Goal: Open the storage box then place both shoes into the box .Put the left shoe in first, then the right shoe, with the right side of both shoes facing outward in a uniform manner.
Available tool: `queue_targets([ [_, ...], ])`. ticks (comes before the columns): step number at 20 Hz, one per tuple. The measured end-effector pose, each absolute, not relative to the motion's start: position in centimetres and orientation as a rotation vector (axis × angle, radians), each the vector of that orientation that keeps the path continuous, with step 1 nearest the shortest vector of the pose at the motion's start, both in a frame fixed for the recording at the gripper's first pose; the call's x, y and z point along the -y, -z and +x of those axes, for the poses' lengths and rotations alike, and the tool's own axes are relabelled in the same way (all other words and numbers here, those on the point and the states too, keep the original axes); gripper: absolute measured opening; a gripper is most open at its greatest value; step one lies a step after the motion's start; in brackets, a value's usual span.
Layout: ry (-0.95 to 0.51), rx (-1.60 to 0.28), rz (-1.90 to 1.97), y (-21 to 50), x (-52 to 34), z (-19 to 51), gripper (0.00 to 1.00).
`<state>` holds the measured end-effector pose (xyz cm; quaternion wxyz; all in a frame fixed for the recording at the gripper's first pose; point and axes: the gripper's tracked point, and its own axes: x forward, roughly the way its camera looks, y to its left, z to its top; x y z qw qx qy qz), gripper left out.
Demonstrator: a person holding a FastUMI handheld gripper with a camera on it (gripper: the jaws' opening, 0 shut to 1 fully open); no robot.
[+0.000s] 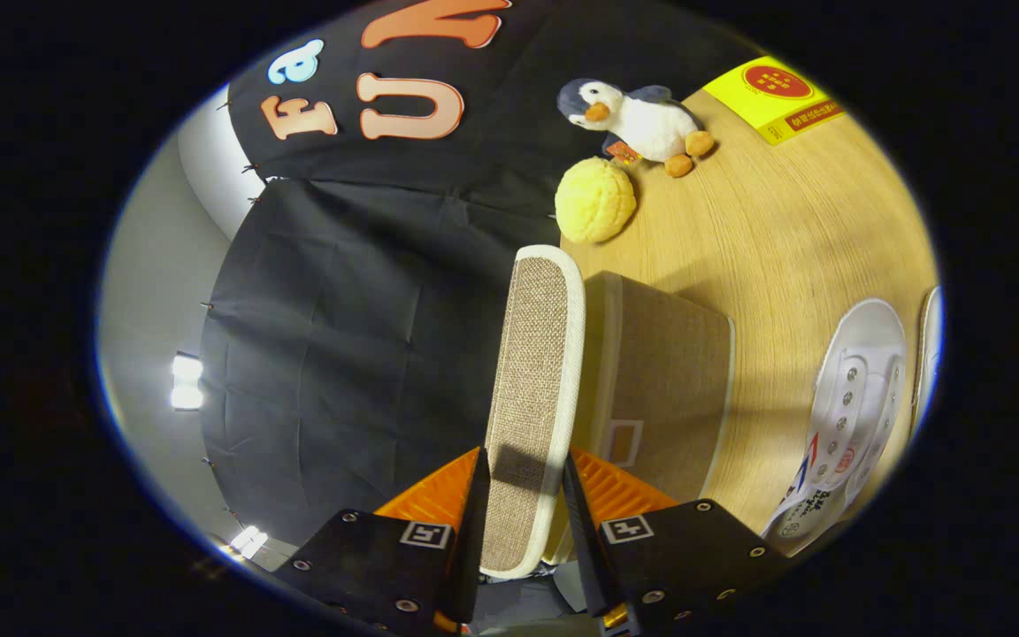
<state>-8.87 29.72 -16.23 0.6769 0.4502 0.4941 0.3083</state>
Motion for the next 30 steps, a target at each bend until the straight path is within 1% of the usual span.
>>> queue_targets([
  [1,-0.729,-1.091,1.021,14.8,-30.7,-8.9,0.41],
  [3,-0.774,-1.062,1.007,12.5,-32.5,-8.4,0.37],
  [6,-0.785,-0.993,0.946,9.8,-35.4,-6.5,0.3],
  [7,-0.798,-0.963,0.932,8.5,-36.7,-5.7,0.24],
  [9,-0.837,-0.917,0.896,6.5,-39.9,-4.3,0.2],
  [11,-0.867,-0.919,0.852,5.8,-43.7,-3.5,0.18],
  [14,-0.909,-0.925,0.795,5.1,-48.6,-3.7,0.19],
  [16,-0.961,-0.953,0.736,5.5,-50.7,-5.3,0.32],
  [17,-0.971,-0.95,0.693,6.1,-50.9,-5.7,0.56],
  [18,-0.964,-0.935,0.644,6.7,-50.9,-5.8,0.68],
  [19,-0.95,-0.926,0.6,7.3,-50.3,-5.7,0.83],
  [21,-0.902,-0.918,0.516,8.5,-47.9,-5.5,0.91],
  [23,-0.831,-0.89,0.447,9.6,-44.2,-4.7,0.93],
  [27,-0.653,-0.862,0.364,12.4,-35.5,-3.4,0.95],
  [30,-0.506,-0.88,0.274,16.6,-28.5,-3.9,0.95],
])
